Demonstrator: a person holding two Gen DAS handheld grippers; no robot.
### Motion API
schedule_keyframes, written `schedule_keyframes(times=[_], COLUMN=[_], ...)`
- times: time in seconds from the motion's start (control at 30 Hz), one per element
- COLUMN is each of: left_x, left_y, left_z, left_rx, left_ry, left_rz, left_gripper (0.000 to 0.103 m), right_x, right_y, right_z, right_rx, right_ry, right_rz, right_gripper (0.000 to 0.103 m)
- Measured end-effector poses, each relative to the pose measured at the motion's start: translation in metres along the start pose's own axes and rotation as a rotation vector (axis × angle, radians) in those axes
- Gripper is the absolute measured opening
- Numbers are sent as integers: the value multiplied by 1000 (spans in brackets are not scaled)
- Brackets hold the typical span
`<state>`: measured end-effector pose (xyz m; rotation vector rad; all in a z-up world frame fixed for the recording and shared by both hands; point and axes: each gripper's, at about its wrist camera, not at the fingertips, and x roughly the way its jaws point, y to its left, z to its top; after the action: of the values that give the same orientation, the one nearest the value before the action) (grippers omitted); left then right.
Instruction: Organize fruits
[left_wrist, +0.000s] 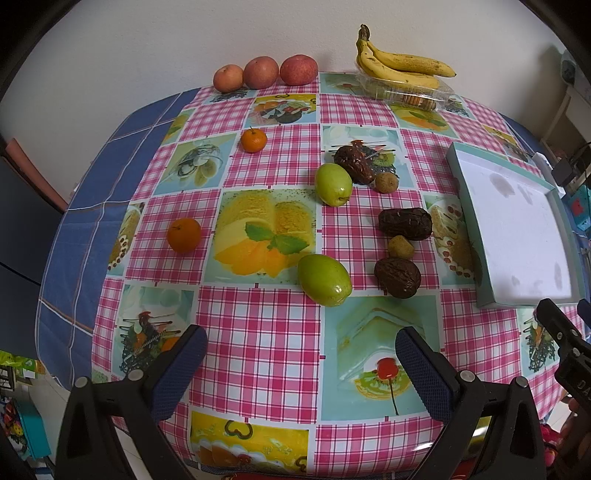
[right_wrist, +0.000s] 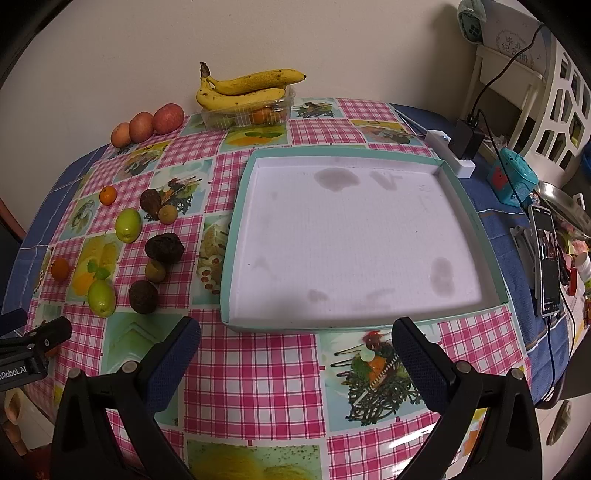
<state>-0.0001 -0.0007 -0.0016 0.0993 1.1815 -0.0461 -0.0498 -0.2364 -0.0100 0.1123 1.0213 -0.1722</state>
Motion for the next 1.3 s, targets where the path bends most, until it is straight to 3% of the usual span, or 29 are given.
schedule_keyframes(times=[1.3], left_x=[-2], left_y=[6], left_z=[0], left_rx=[-32], left_ry=[-15], left_rz=[-16], left_gripper=[103], right_x=[4], right_y=[-3], right_z=[-1], right_rx=[1], right_ry=[2], right_rz=[19], right_gripper=[103])
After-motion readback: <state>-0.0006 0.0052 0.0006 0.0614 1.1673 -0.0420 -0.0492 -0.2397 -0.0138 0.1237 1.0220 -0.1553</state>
